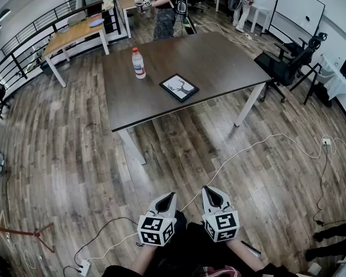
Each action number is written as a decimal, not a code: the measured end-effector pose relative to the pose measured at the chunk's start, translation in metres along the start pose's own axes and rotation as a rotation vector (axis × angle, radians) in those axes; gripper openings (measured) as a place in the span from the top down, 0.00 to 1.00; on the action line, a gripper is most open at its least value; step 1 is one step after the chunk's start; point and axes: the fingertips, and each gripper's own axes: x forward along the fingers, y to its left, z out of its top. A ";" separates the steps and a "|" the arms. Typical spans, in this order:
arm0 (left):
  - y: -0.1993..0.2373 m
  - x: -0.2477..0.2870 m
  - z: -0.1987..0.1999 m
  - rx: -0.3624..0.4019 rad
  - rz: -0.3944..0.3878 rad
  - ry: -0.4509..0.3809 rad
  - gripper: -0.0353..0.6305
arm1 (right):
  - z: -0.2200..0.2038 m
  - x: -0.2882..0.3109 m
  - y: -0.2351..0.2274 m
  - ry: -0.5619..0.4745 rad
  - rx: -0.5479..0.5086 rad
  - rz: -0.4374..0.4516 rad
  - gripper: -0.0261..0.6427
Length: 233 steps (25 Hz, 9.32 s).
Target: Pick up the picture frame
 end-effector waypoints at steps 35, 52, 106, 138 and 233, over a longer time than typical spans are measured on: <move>0.004 0.065 0.015 -0.024 -0.081 0.042 0.94 | -0.009 0.033 -0.037 0.076 0.042 -0.004 0.95; 0.081 0.118 0.066 0.049 -0.184 0.086 0.94 | 0.017 0.129 -0.034 0.075 0.100 -0.102 0.95; 0.141 0.288 0.162 0.014 -0.048 0.074 0.93 | 0.084 0.308 -0.178 0.051 0.158 0.048 0.95; 0.125 0.396 0.192 -0.188 0.051 0.075 0.93 | 0.090 0.362 -0.281 0.115 0.154 0.159 0.95; 0.327 0.503 0.196 -0.719 0.497 0.341 0.72 | 0.102 0.635 -0.276 0.514 -0.275 0.348 0.83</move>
